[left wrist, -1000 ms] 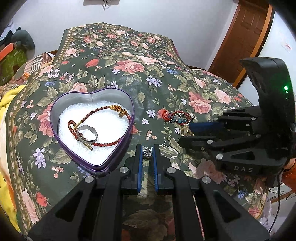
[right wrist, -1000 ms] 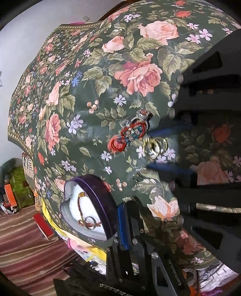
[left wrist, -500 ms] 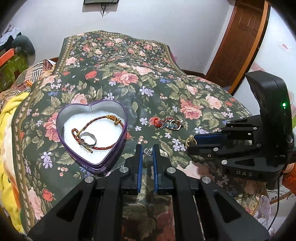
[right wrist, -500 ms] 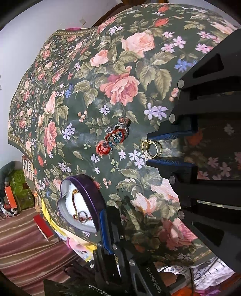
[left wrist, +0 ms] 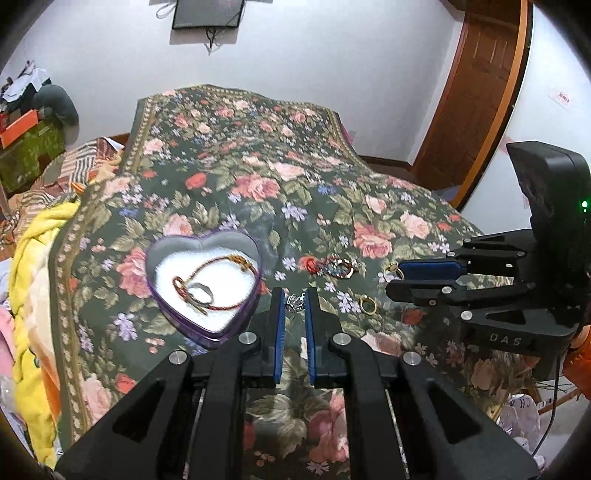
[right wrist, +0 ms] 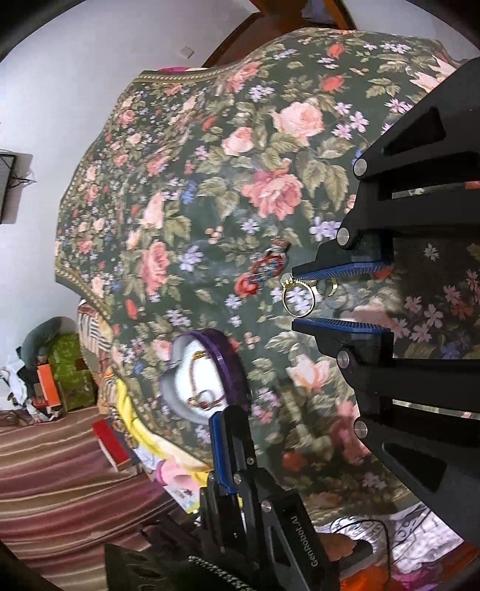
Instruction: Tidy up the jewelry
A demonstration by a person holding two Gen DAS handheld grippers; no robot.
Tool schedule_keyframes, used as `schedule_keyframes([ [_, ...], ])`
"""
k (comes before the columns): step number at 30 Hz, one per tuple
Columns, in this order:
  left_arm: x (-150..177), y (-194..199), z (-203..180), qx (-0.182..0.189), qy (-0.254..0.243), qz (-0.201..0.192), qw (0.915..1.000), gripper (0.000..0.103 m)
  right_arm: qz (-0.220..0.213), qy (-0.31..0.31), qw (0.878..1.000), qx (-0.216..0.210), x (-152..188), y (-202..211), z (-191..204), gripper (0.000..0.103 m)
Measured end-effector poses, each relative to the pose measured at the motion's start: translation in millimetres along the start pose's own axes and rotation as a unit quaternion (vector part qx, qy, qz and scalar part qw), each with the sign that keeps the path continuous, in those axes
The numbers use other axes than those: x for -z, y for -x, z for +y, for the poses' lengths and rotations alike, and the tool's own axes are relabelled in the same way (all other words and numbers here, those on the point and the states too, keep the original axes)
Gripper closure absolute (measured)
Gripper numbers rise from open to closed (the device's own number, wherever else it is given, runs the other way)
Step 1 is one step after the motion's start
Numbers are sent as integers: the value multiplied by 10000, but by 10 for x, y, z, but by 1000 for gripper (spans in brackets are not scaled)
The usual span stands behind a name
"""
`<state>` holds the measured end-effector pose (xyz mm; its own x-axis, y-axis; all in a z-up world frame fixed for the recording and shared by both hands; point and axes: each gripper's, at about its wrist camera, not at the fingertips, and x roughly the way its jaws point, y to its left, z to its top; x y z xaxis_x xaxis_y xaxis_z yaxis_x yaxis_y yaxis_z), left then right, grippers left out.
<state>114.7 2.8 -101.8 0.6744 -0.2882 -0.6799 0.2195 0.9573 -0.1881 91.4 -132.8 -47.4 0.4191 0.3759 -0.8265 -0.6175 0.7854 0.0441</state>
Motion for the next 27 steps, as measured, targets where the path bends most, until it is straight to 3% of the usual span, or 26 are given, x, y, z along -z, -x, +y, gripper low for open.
schedule_keyframes([
  [12, -191, 263, 256, -257, 118, -416, 9987, 94, -403, -61, 9987, -294, -321, 13, 136, 84],
  [27, -290, 326, 673, -511, 399, -635, 9959, 94, -424, 27, 9972, -610, -605, -249, 365, 84],
])
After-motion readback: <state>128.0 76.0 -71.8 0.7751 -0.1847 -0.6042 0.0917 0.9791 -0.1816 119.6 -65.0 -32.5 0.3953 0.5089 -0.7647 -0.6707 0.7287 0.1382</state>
